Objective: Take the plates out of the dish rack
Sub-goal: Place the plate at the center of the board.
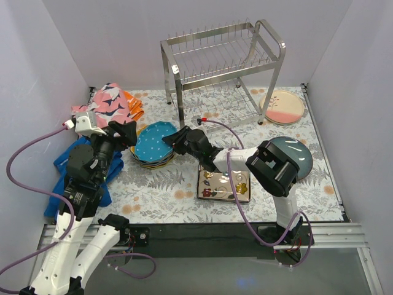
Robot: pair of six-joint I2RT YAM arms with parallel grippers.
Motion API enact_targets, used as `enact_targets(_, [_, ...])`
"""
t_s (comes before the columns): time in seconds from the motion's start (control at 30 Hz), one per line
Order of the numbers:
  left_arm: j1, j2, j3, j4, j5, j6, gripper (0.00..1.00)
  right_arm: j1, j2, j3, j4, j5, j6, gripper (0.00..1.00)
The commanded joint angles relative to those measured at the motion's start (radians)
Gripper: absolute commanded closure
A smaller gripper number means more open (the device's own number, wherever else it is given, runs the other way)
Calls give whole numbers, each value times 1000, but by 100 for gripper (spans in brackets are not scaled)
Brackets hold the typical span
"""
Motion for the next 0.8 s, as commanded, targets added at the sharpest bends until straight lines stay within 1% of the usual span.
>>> enact_targets(0.0, [3,-1,-1,18,16,18,26,8,-93,32,96,42,-26,64])
enact_targets(0.07, [1,1,-3,18,12,18,26,4,-105,12,82,42,-29,64])
enact_targets(0.13, [3,2,-7,22,12,17,27,1,-128,1,64,42,-46,60])
enact_targets(0.17, [1,2,-9,24,10,17,27,-1,-137,1,18,50,-53,58])
enact_targets(0.23, [3,5,-12,25,10,20,27,-3,-166,-19,7,56,-73,53])
enact_targets(0.27, [3,8,-12,25,13,21,27,-3,-173,-26,-1,47,-79,49])
enact_targets(0.3, [3,10,-10,25,19,24,27,-4,-183,-28,-10,33,-99,43])
enact_targets(0.37, [3,11,-9,25,35,26,27,-10,-191,-16,-52,3,-116,40])
enact_targets(0.4, [3,11,-9,25,38,23,27,-10,-199,-10,-110,2,-122,39])
enact_targets(0.47, [3,8,-4,28,44,12,27,-13,-206,-17,-134,4,-132,40])
enact_targets(0.6, [3,5,-1,30,56,10,27,-27,-212,-23,-198,-4,-155,44])
enact_targets(0.77, [3,-2,-7,34,64,11,27,-41,-225,-28,-254,24,-228,44])
